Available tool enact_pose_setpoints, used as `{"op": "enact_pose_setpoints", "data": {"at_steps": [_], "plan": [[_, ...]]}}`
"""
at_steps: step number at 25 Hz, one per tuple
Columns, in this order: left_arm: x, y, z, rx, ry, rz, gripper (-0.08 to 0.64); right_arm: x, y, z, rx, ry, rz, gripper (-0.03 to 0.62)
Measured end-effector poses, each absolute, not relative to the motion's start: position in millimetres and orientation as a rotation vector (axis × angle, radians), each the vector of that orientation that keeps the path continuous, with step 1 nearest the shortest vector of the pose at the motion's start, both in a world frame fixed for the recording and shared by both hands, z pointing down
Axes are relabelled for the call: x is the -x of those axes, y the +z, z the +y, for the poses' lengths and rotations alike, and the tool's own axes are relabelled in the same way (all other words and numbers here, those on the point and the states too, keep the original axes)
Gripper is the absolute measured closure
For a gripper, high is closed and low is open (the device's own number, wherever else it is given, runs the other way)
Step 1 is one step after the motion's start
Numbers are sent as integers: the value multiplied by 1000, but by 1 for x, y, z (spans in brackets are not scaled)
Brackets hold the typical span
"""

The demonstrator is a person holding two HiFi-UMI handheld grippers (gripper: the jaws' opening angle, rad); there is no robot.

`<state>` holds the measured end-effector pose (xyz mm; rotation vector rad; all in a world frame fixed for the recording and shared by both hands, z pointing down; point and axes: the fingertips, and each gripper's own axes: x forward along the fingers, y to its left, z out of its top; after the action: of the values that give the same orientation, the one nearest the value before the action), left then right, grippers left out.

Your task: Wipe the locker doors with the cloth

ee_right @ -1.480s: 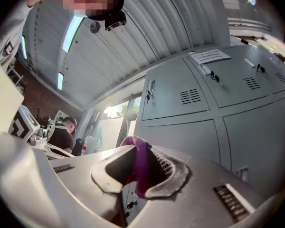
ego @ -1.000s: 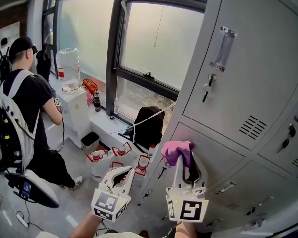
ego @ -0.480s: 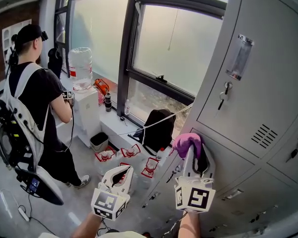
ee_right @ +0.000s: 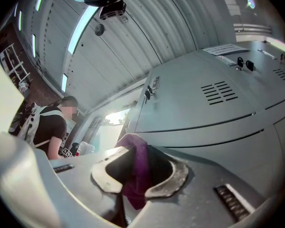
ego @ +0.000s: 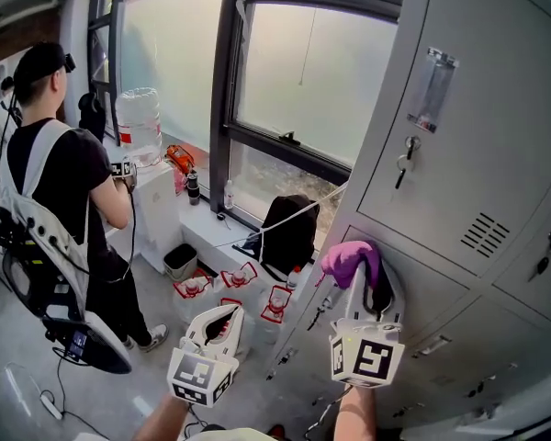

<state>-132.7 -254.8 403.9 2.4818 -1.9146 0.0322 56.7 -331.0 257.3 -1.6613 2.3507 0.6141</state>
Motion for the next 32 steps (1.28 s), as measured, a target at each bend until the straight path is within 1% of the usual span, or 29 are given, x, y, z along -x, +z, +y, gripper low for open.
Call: {"op": "enact_pose_setpoints", "data": {"at_steps": [32], "plan": [[-5,410,-272,-2759,34,-1461,538,-248,262,-277,2156,593,1996,518]]}}
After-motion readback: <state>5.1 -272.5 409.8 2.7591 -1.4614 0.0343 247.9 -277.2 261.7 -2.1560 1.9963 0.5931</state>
